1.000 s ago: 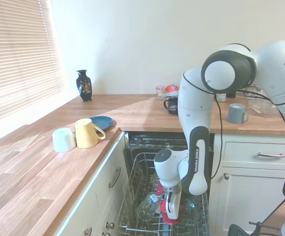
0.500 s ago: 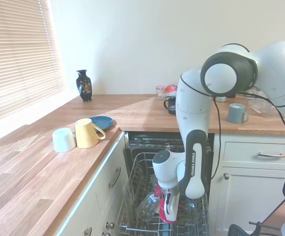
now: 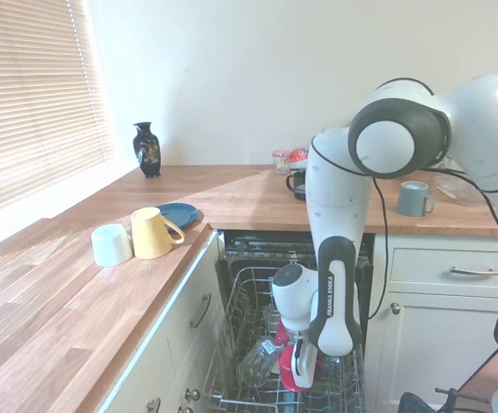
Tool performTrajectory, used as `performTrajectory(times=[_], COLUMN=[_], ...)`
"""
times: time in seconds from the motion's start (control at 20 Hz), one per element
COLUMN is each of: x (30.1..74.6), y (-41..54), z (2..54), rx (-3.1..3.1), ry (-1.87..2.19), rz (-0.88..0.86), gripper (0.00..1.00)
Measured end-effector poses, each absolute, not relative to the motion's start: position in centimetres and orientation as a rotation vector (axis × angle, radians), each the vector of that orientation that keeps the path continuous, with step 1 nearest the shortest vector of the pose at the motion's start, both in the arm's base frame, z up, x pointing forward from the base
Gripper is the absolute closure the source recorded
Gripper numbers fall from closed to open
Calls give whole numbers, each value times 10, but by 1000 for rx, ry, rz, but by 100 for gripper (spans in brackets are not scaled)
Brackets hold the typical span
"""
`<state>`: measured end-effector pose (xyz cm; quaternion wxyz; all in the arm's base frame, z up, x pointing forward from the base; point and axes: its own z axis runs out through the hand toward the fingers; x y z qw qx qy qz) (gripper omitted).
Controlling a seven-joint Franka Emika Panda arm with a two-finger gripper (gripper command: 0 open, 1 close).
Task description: Move the red mug from the dishwasher to the counter
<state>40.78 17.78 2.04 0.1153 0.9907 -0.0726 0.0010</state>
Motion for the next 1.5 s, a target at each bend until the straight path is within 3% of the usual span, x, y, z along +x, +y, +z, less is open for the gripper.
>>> performTrajectory(times=[0.4,0.65,0.9,1.5], x=[407,404,403,482], y=[176,179,187,138], z=[27,59,127,344], rx=[2896,2896,2914,3016], ry=[-221,-236,-275,-782], rz=[34,80,146,318], gripper=[100,100,100,100])
